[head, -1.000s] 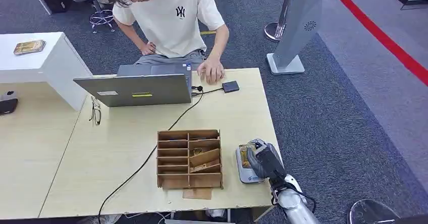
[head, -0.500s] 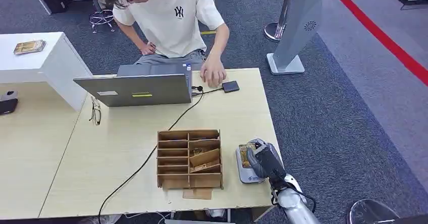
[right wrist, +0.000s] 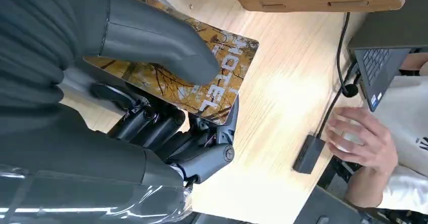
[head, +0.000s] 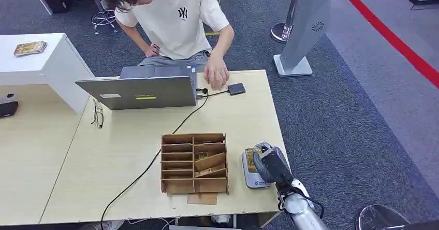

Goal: Pass the card to the sensor for recognition and then transmit it.

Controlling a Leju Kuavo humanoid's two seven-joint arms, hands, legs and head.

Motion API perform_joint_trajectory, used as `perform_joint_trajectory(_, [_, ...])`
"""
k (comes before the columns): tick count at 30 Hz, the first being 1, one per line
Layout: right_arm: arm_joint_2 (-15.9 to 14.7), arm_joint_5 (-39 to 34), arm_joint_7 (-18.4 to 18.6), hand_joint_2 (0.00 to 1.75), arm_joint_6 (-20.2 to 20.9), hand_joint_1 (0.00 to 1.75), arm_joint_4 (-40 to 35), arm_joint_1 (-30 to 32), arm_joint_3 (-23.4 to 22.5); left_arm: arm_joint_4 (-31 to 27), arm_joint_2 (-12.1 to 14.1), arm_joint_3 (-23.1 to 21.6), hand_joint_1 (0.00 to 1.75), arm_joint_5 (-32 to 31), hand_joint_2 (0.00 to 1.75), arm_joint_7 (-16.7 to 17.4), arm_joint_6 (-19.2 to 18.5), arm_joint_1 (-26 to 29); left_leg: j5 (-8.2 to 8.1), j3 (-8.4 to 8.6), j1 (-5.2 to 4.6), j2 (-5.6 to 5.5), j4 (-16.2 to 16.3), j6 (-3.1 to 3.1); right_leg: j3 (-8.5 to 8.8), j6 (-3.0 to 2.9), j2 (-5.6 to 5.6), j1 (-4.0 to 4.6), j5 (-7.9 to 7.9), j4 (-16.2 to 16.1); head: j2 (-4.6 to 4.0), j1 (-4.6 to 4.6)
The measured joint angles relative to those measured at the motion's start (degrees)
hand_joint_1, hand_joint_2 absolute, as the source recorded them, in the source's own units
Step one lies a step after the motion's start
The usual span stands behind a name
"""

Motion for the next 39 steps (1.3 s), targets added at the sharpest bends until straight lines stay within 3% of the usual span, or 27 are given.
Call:
perform_joint_trajectory(7, [0.07, 0.02, 0.0, 1.75, 0.2, 1.75, 0.02, -0.02, 0.0, -0.55, 0.0, -0.24, 0.0, 0.81, 0.0, 0.39, -0.72, 0.41, 0.0, 0.0, 0.0, 0.01, 0.0, 0.0, 0.0, 0.0, 0.01, 0.0, 0.0, 0.0, 0.0, 0.0])
perform_joint_trajectory(19, [0.11, 0.0, -0.26, 1.75, 0.42, 1.75, 0.77, -0.6, 0.0, -1.38, 0.2, -0.31, 0.0, 4.07, 0.0, 1.46, -5.71, 1.71, 0.0, 0.03, 0.0, 0.05, 0.0, 0.0, 0.0, 0.0, 0.06, 0.0, 0.0, 0.0, 0.0, -0.02])
perform_joint_trajectory(25, [0.11, -0.04, -0.44, 1.75, 0.46, 1.75, 0.87, -0.73, 0.0, -1.73, 0.28, -0.09, 0.0, 4.59, 0.0, 1.51, -5.75, 1.98, 0.0, 0.02, 0.0, 0.05, 0.0, 0.0, 0.0, 0.0, 0.05, 0.0, 0.0, 0.0, 0.0, -0.02])
perform_joint_trajectory(30, [0.11, -0.07, -0.44, 1.75, 0.39, 1.75, 0.85, -0.72, 0.0, -1.88, 0.13, -0.09, 0.0, 2.56, 0.0, 1.18, -3.92, 1.96, 0.0, 0.03, 0.0, 0.06, 0.0, 0.0, 0.0, 0.0, 0.05, 0.0, 0.0, 0.0, 0.0, 0.0])
perform_joint_trajectory(39, [0.37, -0.52, -0.17, 1.75, 0.79, 1.75, -0.35, -0.26, 0.0, -2.82, 0.07, -1.88, 0.0, 0.88, 0.0, -1.01, 3.35, 1.96, 0.0, 0.01, 0.0, 0.05, 0.0, 0.0, -0.01, 0.0, 0.04, 0.0, 0.0, 0.0, 0.0, 0.0])
